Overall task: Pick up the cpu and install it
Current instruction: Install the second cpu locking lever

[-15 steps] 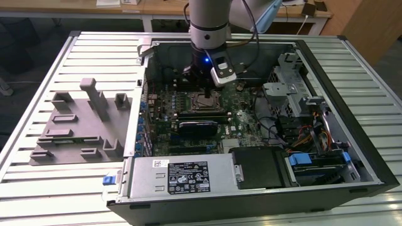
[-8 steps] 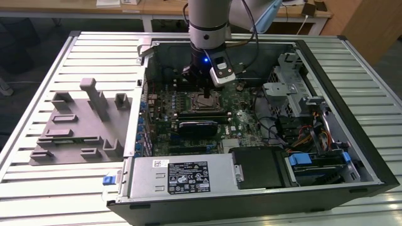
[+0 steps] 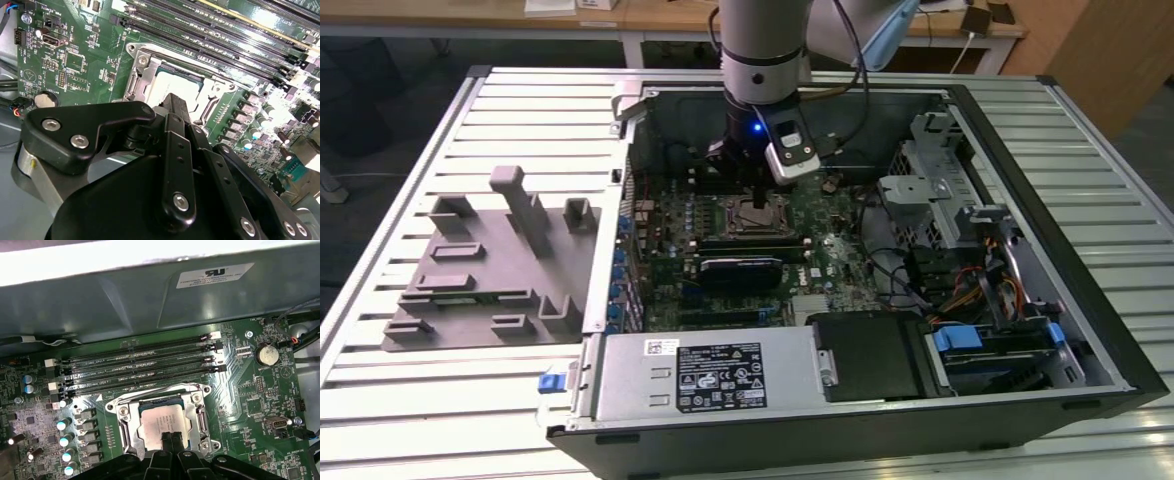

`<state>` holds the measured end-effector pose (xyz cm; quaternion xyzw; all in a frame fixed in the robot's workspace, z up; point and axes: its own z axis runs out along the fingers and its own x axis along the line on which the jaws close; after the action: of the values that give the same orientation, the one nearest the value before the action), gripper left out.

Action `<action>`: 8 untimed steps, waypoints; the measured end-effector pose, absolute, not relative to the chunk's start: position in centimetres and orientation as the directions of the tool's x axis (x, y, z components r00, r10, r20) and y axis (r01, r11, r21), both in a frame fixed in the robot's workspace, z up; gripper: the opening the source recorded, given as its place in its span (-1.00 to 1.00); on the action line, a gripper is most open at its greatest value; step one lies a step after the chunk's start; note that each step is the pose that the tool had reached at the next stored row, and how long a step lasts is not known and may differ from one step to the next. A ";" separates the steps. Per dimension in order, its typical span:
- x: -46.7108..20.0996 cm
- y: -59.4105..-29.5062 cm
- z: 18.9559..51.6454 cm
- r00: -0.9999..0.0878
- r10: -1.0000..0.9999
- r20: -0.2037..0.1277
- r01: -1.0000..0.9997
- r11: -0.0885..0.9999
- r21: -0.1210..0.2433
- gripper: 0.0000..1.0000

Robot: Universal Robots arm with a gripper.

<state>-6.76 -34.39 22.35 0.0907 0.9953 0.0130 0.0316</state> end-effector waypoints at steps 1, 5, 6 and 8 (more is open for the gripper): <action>-6.8 -34.4 22.3 -0.982 0.181 -0.061 0.180 0.983 0.032 -0.79; -6.8 -34.4 22.4 -0.982 0.181 -0.060 0.180 0.983 0.031 -0.79; -6.8 -34.4 22.5 -0.982 0.181 -0.061 0.180 0.983 0.032 -0.79; -6.8 -34.4 22.9 -0.982 0.181 -0.061 0.180 0.983 0.031 -0.79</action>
<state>-6.78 -34.39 22.90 0.0907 0.9953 0.0129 0.0316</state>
